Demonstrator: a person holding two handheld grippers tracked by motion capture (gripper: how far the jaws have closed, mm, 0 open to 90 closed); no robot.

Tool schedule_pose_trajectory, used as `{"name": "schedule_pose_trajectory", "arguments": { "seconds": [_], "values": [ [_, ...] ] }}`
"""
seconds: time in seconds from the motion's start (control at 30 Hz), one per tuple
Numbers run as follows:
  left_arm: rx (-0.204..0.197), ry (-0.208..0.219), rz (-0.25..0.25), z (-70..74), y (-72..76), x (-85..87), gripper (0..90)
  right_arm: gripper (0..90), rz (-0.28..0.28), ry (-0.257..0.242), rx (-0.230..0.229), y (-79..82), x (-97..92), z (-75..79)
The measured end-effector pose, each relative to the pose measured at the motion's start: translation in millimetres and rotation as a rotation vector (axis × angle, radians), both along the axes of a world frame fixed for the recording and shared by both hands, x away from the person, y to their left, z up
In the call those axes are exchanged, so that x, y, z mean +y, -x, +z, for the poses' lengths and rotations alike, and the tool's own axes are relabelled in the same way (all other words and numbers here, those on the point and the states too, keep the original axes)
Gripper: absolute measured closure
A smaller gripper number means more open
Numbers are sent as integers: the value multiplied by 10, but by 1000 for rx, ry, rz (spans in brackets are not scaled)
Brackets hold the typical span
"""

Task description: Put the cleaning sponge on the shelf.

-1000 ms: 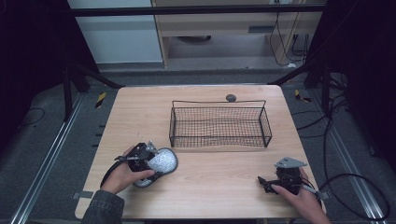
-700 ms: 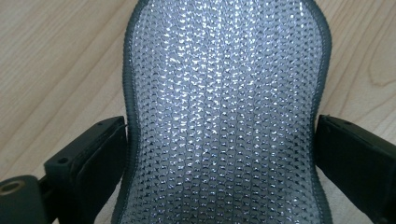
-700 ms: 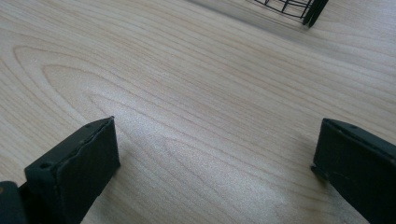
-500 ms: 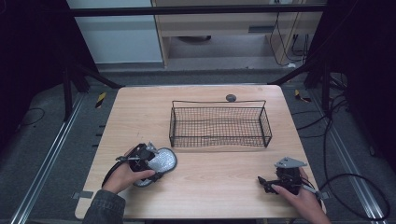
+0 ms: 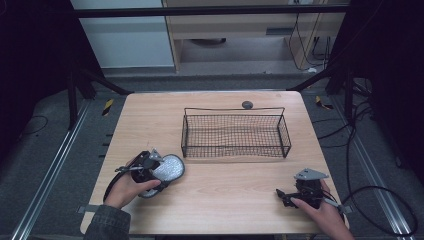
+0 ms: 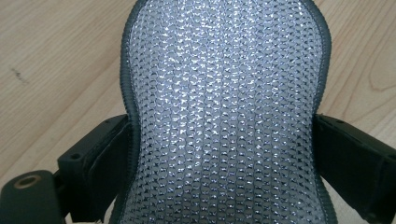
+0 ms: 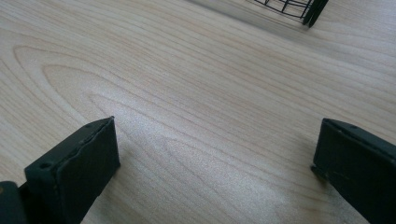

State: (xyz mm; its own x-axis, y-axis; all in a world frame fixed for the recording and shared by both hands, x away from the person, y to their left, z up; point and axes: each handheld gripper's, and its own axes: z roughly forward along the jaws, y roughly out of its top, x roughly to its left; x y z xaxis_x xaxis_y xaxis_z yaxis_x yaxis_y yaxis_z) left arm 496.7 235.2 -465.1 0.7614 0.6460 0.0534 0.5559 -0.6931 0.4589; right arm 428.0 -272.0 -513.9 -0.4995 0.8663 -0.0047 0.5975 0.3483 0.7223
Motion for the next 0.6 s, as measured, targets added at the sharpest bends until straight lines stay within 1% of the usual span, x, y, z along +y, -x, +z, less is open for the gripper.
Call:
{"name": "schedule_pose_trajectory", "arguments": {
  "seconds": [0.13, 0.17, 0.2, 0.23, 0.27, 0.3, 0.4, 0.43, 0.5, 0.53, 0.57, 0.6],
  "values": [
    [-14, 4, -2, 51, 24, 8, 78, 3, 0, 0, 0, 0, 0, -1],
    [-26, 11, -3, 87, 38, 1, 79, 3, -1, 1, 1, 1, 0, 1],
    [-26, 11, -3, 87, 38, 1, 80, 3, -1, 1, 1, 1, 0, 1],
    [-38, 17, -4, 122, 47, -9, 80, 3, 0, -1, 0, 0, 1, -1],
    [-38, 17, -4, 122, 47, -9, 81, 3, -1, 1, 1, 1, 0, 1],
    [-49, 25, -5, 158, 57, -21, 81, 3, 0, 0, 0, -1, 1, 0],
    [-54, 30, -13, 200, 62, -39, 82, 3, 0, 1, -1, -5, -1, -1],
    [-56, 38, -19, 247, 58, -65, 82, 3, -10, 0, 1, -12, 1, 1],
    [-64, 40, -32, 303, 41, -94, 82, 4, -15, 0, 2, -16, 3, 1],
    [-65, 52, -30, 325, 32, -114, 82, 3, -15, 0, 2, -16, 3, 1],
    [-65, 52, -30, 325, 32, -114, 82, 3, -15, 0, 2, -16, 3, 1],
    [-64, 36, -47, 360, 18, -144, 82, 3, -15, 0, 2, -16, 3, 1]
  ]
}}
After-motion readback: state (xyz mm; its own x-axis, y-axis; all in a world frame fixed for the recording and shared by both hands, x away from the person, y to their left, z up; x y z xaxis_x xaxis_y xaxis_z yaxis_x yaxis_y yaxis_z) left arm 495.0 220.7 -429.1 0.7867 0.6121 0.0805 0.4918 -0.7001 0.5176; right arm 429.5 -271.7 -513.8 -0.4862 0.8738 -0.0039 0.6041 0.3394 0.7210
